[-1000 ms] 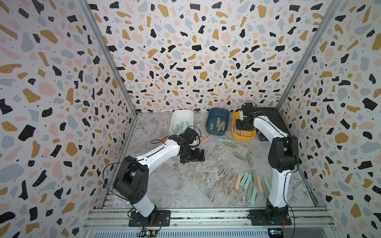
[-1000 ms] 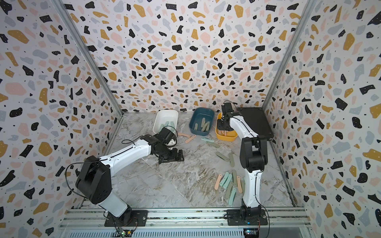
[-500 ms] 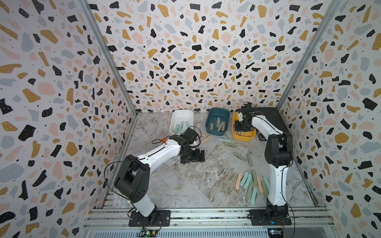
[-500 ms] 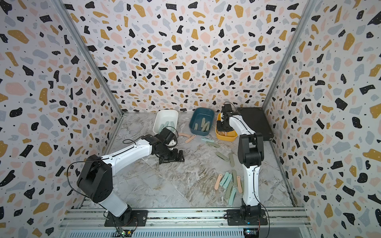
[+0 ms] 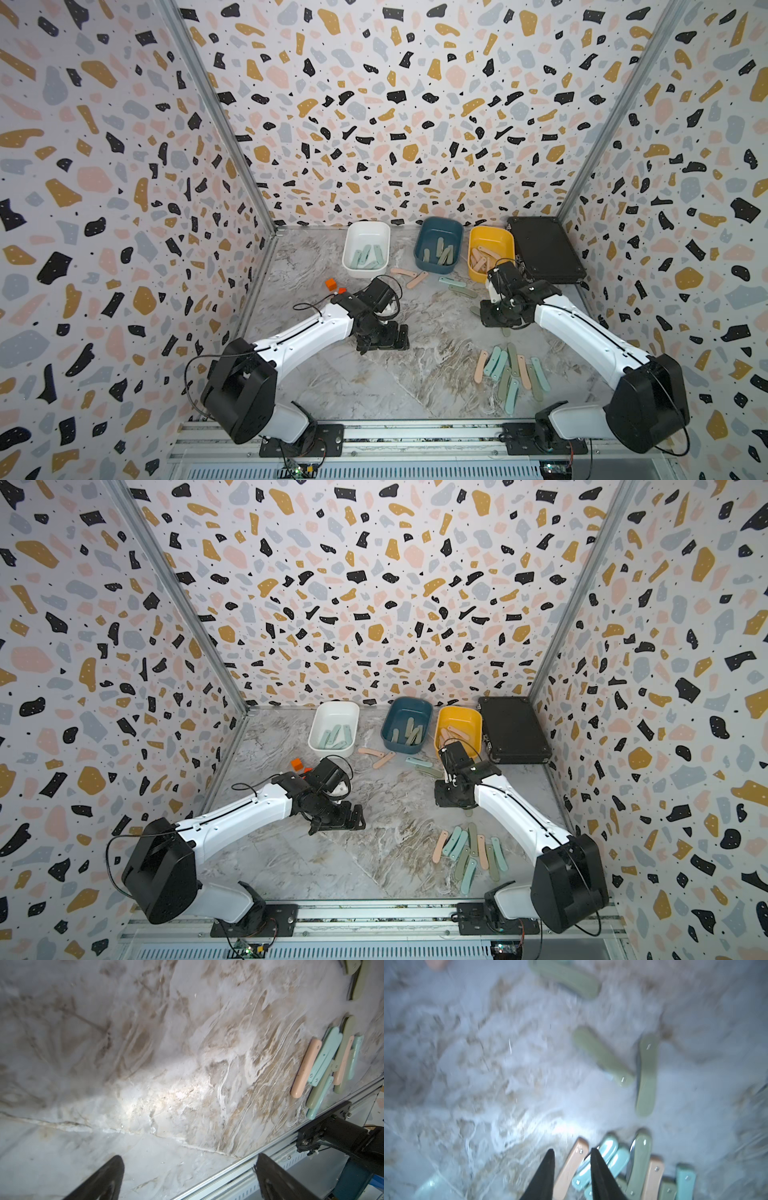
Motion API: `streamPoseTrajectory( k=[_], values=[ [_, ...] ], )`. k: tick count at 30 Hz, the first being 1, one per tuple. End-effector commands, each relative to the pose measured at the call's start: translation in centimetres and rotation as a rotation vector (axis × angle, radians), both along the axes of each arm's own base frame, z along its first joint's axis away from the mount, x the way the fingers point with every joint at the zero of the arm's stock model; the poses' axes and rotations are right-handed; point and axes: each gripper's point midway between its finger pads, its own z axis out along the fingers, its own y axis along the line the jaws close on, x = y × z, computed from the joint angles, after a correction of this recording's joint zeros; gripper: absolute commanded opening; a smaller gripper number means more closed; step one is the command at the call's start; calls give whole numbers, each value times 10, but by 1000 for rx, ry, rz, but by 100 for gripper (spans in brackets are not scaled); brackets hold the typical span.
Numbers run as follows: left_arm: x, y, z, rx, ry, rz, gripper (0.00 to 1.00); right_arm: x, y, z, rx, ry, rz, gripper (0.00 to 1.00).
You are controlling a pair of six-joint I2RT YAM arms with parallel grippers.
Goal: Place the fruit knives into the storage box by color
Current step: Pick up the fruit knife from the center of the board.
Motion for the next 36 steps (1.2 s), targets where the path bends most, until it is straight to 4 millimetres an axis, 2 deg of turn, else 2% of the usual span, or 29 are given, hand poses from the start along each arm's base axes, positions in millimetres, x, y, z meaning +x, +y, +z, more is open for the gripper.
streamPoseTrajectory(
  k=[1, 3, 6, 13, 23, 28, 36],
  values=[
    [-9, -2, -7, 1, 20, 1, 99, -47, -4, -19, -22, 94, -88, 30],
    [-13, -3, -10, 10, 25, -10, 99, -68, 0, -28, -24, 118, -81, 30],
    [-16, -4, -14, 23, 31, -23, 99, -86, 2, -38, -14, 137, -87, 30],
    [-16, -7, -16, 36, 32, -34, 99, -102, 17, -62, 62, 172, -103, 33],
    [-16, -6, -19, 46, 33, -40, 99, -99, 25, -79, 49, 183, -91, 38],
    [-15, -6, -18, 50, 26, -44, 99, -98, 14, -89, -23, 183, -87, 41],
    [-13, -8, -22, 51, 31, -47, 99, -90, 9, -94, -88, 167, -73, 27]
  ],
)
